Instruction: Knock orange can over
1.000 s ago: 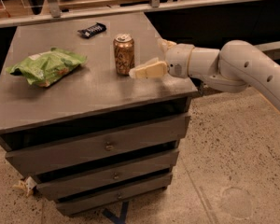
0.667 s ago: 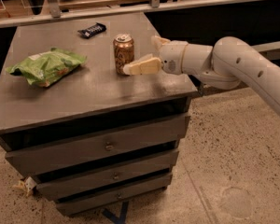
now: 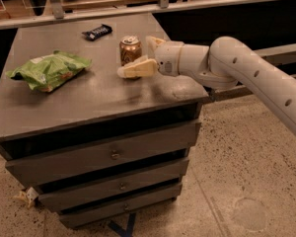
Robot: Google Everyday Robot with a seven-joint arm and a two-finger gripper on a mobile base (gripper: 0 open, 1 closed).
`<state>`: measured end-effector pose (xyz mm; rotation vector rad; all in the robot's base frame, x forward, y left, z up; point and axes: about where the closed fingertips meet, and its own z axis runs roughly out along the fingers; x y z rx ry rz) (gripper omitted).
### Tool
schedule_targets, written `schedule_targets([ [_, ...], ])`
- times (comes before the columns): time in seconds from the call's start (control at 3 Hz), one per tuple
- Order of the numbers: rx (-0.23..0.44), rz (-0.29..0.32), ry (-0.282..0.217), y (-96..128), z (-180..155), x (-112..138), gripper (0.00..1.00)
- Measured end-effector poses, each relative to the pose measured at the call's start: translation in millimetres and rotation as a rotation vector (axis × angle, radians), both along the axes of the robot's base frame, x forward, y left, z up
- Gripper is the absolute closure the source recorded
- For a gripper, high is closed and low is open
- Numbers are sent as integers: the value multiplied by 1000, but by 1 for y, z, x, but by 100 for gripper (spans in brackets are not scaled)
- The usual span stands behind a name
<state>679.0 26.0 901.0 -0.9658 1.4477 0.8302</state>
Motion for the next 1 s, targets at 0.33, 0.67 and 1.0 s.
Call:
schedule_targets([
  [0.33,3,10,16,12,-14,5,0],
  [0.67,0,15,30,20,-26,8,17],
  [1.0,15,26,35,23,-29,7,41],
])
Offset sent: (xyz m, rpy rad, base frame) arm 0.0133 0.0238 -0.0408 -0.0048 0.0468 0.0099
